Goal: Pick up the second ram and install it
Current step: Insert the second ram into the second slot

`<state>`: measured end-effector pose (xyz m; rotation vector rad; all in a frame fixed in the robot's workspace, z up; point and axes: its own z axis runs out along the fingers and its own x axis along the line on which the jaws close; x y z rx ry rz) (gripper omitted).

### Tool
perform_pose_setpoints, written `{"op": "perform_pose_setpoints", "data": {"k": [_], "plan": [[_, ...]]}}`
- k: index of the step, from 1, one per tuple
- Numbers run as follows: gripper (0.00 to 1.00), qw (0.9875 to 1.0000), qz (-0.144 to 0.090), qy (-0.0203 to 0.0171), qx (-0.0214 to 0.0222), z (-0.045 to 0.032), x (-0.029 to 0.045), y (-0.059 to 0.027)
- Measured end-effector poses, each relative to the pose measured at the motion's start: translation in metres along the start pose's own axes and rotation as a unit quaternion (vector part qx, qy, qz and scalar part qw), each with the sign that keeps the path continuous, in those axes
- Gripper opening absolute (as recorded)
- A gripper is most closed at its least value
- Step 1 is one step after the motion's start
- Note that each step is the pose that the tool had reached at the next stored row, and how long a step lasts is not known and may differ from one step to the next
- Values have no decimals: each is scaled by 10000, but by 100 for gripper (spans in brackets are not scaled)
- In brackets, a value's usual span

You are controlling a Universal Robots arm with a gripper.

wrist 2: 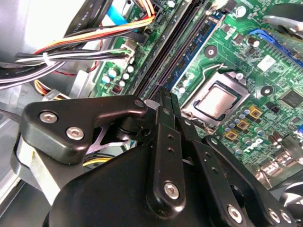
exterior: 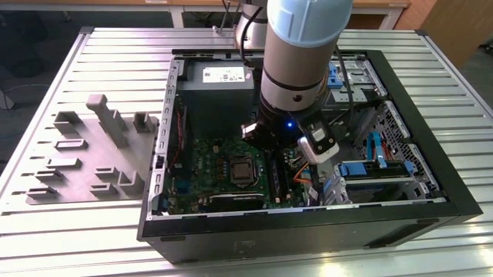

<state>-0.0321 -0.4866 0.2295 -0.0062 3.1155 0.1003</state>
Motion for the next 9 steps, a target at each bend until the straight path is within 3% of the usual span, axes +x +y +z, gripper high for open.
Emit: {"op": "perform_pose_setpoints", "data": {"k": [9], "plan": [[11,10000,0,0,-1,22,8,-5]]}}
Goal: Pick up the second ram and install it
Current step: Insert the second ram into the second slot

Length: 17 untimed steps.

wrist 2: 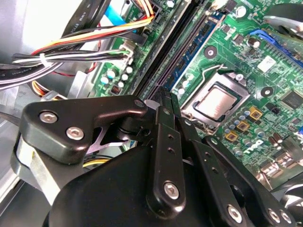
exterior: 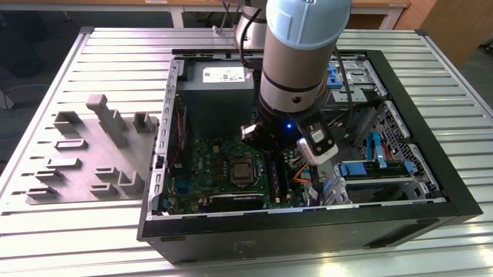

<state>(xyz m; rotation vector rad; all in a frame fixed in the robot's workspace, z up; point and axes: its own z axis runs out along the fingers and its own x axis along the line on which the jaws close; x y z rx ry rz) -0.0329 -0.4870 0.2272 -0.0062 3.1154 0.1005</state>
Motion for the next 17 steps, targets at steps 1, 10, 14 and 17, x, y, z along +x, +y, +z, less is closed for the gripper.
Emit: {"op": "perform_pose_setpoints", "data": {"k": [1,10,14,17], "plan": [[11,10000,0,0,1,2,0,-1],[11,10000,0,1,1,21,1,-4],[11,10000,0,1,2,22,1,-4],[11,10000,0,0,0,22,1,-4]]}}
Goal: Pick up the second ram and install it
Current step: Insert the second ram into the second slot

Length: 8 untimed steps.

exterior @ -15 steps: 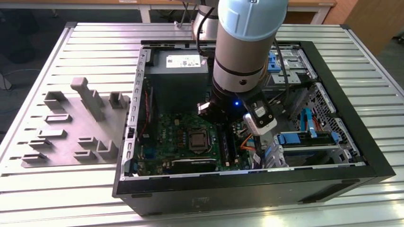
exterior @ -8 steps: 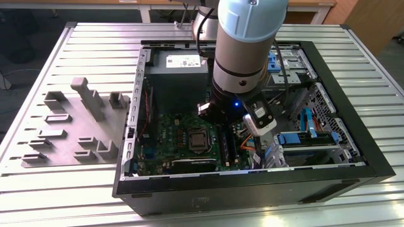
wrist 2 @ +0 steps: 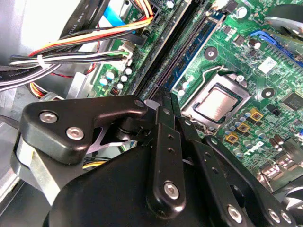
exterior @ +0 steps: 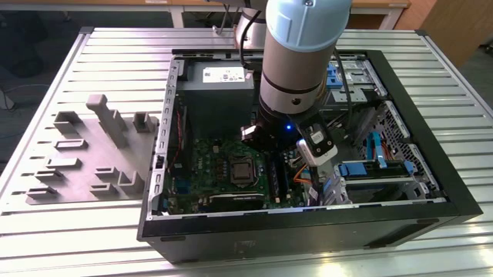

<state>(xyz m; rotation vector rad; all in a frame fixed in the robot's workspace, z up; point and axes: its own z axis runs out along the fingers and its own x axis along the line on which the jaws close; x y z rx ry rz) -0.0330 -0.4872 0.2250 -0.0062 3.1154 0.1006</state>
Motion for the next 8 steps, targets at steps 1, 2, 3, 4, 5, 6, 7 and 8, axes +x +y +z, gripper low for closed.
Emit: {"op": "perform_pose_setpoints", "data": {"k": [1,2,3,4,5,6,7,8], "plan": [[11,10000,0,0,0,-1,0,0],[11,10000,0,0,1,-2,0,0],[11,10000,0,1,2,-3,0,0],[11,10000,2,0,2,-3,0,0],[11,10000,11,0,2,-3,0,0],[11,10000,23,-1,2,-3,0,0],[11,10000,36,-2,2,-3,0,0],[11,10000,46,-2,3,-4,-1,0]]}}
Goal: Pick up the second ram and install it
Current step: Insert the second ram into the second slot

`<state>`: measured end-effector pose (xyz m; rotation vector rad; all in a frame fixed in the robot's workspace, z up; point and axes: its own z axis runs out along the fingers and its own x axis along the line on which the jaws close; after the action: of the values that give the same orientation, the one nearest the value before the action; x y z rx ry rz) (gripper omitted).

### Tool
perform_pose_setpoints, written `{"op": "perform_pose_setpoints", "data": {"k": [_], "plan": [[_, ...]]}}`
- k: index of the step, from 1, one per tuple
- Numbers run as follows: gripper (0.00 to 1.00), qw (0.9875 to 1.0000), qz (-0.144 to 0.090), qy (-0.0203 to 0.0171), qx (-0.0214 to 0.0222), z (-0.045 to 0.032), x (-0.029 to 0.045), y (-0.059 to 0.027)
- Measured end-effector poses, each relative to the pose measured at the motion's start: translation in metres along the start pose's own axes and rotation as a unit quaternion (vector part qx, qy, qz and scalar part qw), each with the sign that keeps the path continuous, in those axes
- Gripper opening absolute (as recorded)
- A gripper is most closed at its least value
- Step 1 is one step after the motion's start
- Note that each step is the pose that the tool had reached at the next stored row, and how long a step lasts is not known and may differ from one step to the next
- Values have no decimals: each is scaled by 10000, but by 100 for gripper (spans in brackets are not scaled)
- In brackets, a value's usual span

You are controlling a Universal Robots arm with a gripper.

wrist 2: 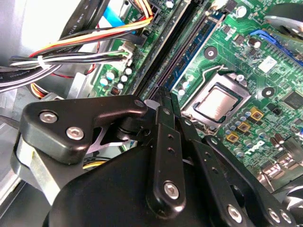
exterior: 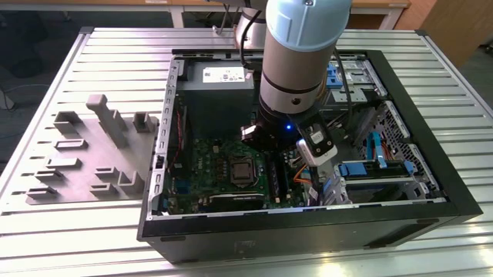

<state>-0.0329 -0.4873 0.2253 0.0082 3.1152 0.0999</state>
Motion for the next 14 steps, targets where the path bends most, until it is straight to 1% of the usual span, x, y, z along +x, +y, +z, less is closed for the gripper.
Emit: {"op": "perform_pose_setpoints", "data": {"k": [14], "plan": [[11,9999,110,-7,3,1,-16,-1]]}}
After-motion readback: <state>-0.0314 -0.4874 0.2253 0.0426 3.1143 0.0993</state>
